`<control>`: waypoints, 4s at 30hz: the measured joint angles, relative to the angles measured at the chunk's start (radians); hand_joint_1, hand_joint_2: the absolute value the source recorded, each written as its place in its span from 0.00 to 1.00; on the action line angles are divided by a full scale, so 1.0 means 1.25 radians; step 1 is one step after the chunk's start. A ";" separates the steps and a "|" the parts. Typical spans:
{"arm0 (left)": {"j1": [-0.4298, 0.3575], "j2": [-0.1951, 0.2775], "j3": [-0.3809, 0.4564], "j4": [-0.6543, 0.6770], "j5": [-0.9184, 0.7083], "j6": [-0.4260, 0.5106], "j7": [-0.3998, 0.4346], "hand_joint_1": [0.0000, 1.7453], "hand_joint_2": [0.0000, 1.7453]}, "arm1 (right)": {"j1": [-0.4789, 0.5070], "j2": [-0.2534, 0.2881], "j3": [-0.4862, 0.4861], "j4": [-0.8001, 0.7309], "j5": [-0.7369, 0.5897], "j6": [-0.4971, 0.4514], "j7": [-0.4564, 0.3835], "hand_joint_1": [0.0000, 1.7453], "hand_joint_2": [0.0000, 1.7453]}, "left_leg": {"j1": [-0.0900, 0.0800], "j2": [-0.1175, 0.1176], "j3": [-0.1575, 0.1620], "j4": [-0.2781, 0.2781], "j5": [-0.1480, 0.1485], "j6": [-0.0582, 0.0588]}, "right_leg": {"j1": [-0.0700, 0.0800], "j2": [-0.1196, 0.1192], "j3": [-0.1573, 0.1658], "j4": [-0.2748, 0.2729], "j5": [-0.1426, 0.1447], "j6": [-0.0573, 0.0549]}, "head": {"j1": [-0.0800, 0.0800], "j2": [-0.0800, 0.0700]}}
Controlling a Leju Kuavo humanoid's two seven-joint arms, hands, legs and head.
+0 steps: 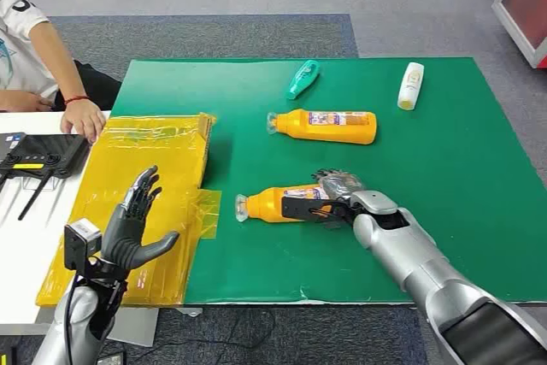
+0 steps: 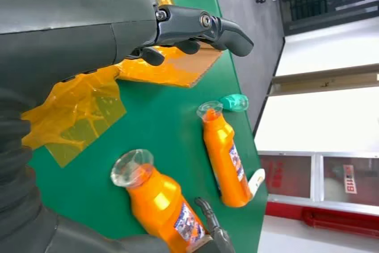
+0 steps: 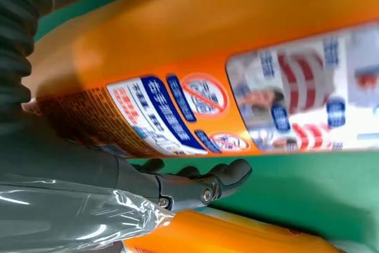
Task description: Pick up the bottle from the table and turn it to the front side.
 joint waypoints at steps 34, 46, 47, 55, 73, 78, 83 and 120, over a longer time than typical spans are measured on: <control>-0.019 0.013 0.002 0.017 0.032 -0.019 -0.035 0.00 1.00 | 0.179 -0.054 -0.190 -0.114 -0.409 -0.033 -0.436 1.00 1.00 | 0.000 -0.001 -0.001 0.000 -0.001 0.000 | 0.000 -0.001 -0.001 0.000 0.000 0.000 | 0.000 0.000; -0.022 0.016 -0.015 0.027 0.043 -0.016 -0.042 0.00 1.00 | 0.293 -0.029 -0.340 -0.213 -0.594 0.060 -0.537 1.00 1.00 | 0.000 -0.001 -0.001 0.000 -0.001 0.000 | 0.000 0.000 -0.001 0.000 0.000 0.000 | 0.000 0.000; -0.022 0.016 -0.016 0.028 0.043 -0.016 -0.043 0.00 1.00 | 0.297 -0.026 -0.346 -0.216 -0.598 0.064 -0.538 1.00 1.00 | 0.000 -0.001 -0.001 0.000 -0.001 0.000 | 0.000 0.000 -0.001 0.000 0.000 0.000 | 0.000 0.000; -0.048 0.014 -0.041 0.034 0.044 -0.020 -0.039 0.00 1.00 | 0.328 0.045 -0.377 -0.250 -0.716 0.184 -0.586 1.00 1.00 | 0.000 0.000 -0.001 0.000 -0.001 0.000 | 0.000 0.000 -0.002 0.000 0.000 0.000 | 0.000 0.000; -0.170 0.001 -0.138 0.057 0.063 -0.002 -0.002 0.00 1.00 | 0.331 0.153 -0.307 -0.259 -0.723 0.169 -0.591 1.00 1.00 | 0.000 -0.001 -0.001 0.000 0.000 0.000 | 0.000 0.000 -0.001 0.000 0.000 0.000 | 0.000 0.000; -0.185 0.000 -0.150 0.063 0.084 -0.004 0.032 0.00 1.00 | 0.328 0.155 -0.296 -0.259 -0.685 0.098 -0.591 1.00 1.00 | 0.000 -0.001 -0.001 0.000 0.000 0.000 | 0.000 0.000 -0.001 0.000 0.000 0.000 | 0.000 0.000; -0.218 -0.004 -0.172 0.074 0.134 -0.015 0.104 0.00 1.00 | 0.321 0.159 -0.284 -0.258 -0.611 -0.028 -0.588 1.00 1.00 | 0.000 -0.001 -0.001 0.000 0.000 0.000 | 0.000 0.000 -0.001 0.000 0.000 0.000 | 0.000 0.000; -0.323 -0.003 -0.302 0.105 0.366 -0.153 0.201 0.00 1.00 | 0.292 0.187 -0.215 -0.235 -0.504 -0.221 -0.562 1.00 1.00 | 0.000 0.000 -0.002 0.000 0.000 0.000 | 0.000 0.000 -0.002 0.000 0.000 0.000 | 0.000 0.000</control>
